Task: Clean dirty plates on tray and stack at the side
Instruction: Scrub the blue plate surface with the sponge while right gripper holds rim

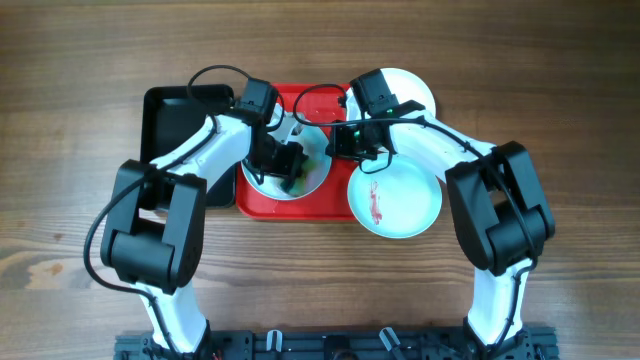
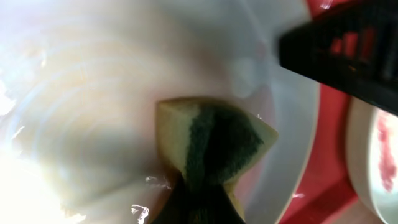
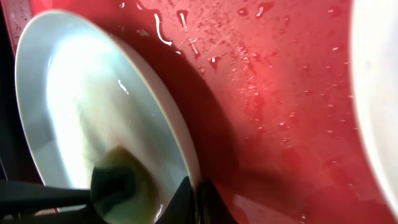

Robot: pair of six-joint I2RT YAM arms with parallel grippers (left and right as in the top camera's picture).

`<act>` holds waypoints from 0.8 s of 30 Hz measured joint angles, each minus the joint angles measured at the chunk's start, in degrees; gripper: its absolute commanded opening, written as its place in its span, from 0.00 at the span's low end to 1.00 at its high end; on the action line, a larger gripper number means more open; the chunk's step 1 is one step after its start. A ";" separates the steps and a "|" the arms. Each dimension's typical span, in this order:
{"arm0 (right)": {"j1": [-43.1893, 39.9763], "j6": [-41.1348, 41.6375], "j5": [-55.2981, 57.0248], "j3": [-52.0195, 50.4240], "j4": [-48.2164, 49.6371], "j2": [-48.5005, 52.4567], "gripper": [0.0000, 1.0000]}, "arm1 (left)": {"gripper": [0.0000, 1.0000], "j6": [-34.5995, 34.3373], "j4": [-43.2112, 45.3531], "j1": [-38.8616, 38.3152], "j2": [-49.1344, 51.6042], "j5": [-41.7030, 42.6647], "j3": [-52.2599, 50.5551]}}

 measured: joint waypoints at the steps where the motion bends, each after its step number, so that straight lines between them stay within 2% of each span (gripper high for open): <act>1: 0.09 0.02 -0.04 0.00 0.00 0.00 0.04 | 0.04 -1.14 -0.07 -0.17 -0.09 -1.31 0.13; 8: 0.26 0.24 -0.20 0.00 0.20 0.00 0.04 | 0.04 -12.02 1.18 -1.38 -1.07 -13.79 0.66; 14: 0.26 0.48 -0.17 0.00 0.50 0.00 0.04 | 0.04 -20.70 6.88 -1.49 -1.14 -26.23 0.55; 24: 0.22 0.48 -0.17 0.00 0.63 0.00 0.04 | 0.04 -25.88 15.19 -1.44 -0.07 -39.63 -0.46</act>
